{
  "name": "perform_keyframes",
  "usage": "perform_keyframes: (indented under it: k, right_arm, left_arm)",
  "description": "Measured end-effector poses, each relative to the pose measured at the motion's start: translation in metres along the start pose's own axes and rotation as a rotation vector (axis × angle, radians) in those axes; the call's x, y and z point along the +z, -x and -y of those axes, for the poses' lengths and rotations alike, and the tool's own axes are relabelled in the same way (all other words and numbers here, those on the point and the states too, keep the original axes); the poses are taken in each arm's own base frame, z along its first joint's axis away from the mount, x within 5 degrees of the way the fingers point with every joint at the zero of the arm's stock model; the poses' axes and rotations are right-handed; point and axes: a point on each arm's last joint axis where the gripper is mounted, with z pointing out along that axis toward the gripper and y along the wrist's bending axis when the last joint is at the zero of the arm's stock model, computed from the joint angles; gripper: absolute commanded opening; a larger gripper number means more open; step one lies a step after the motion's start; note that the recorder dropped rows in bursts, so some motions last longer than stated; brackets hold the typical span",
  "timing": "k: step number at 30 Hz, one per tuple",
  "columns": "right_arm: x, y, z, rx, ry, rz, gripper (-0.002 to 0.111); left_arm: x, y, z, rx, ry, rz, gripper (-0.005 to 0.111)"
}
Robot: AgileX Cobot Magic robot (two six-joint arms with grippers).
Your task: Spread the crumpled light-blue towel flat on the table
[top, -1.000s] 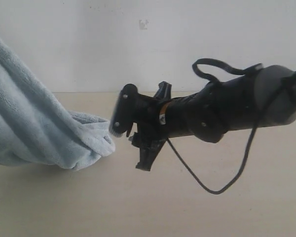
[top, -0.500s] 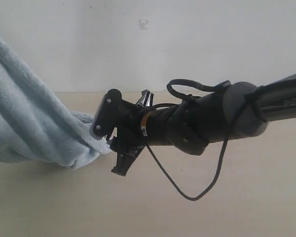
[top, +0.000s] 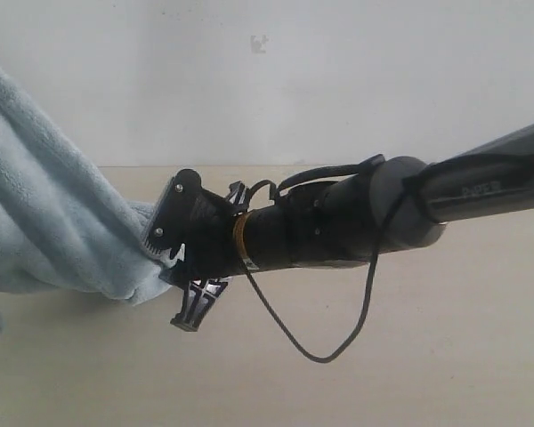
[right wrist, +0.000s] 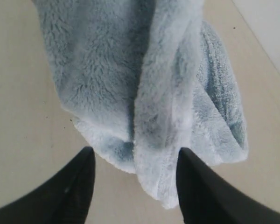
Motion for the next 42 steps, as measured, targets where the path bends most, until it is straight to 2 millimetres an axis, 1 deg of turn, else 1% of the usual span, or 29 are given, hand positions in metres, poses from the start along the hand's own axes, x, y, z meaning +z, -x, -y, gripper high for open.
perform_keyframes:
  k: [6, 11, 15, 16, 18, 21, 27, 28, 30, 34, 35, 37, 38, 39, 42]
  right_arm:
    - [0.015, 0.000, 0.008, -0.005, -0.030, -0.021, 0.051]
    - [0.026, -0.003, 0.008, -0.006, -0.023, -0.018, 0.051]
    - [0.038, -0.010, 0.010, -0.005, -0.038, -0.059, 0.051]
    - [0.041, -0.013, 0.010, -0.004, -0.040, -0.072, 0.050]
    - [0.045, -0.018, 0.010, -0.003, -0.045, -0.093, 0.037]
    - [0.047, -0.021, 0.012, -0.011, -0.061, -0.129, 0.000]
    - [0.042, -0.029, 0.028, -0.003, -0.161, -0.271, 0.000]
    - [0.039, -0.029, 0.032, 0.010, -0.179, -0.287, 0.000]
    - [0.027, -0.028, 0.046, 0.041, -0.232, -0.321, 0.000]
    - [-0.009, -0.010, 0.072, 0.075, -0.357, -0.370, 0.000]
    - [-0.023, -0.002, 0.080, 0.081, -0.400, -0.384, 0.000]
    - [-0.043, 0.010, 0.089, 0.091, -0.457, -0.395, 0.000]
    - [-0.060, 0.020, 0.095, 0.102, -0.500, -0.403, 0.000]
    - [-0.072, 0.026, 0.098, 0.111, -0.529, -0.409, 0.000]
    - [-0.117, 0.047, 0.109, 0.132, -0.633, -0.437, 0.000]
  left_arm:
    - [0.000, 0.000, 0.000, -0.002, 0.000, 0.000, 0.004]
    - [0.000, 0.000, 0.000, -0.002, 0.000, 0.002, 0.004]
    - [0.000, 0.000, 0.000, -0.002, 0.000, 0.002, 0.004]
    - [0.000, 0.000, 0.000, -0.002, 0.000, 0.002, 0.004]
    - [0.000, 0.000, 0.001, -0.008, -0.008, 0.003, 0.004]
    - [0.000, 0.000, 0.001, -0.008, -0.008, 0.003, 0.004]
    - [-0.003, -0.001, 0.001, -0.008, -0.008, 0.005, 0.004]
    - [-0.004, -0.002, 0.001, -0.008, -0.007, 0.006, 0.004]
    - [-0.009, -0.002, 0.001, -0.012, -0.010, 0.017, 0.004]
    - [-0.019, -0.002, 0.001, -0.008, -0.001, 0.037, 0.004]
    - [-0.022, -0.002, 0.001, -0.008, 0.000, 0.044, 0.004]
    - [-0.026, -0.002, 0.001, -0.009, 0.002, 0.054, 0.004]
    - [-0.027, -0.003, 0.001, -0.006, 0.007, 0.055, 0.004]
    - [-0.027, -0.003, 0.001, -0.005, 0.008, 0.055, 0.004]
    - [-0.028, -0.002, 0.000, -0.001, 0.011, 0.059, 0.004]
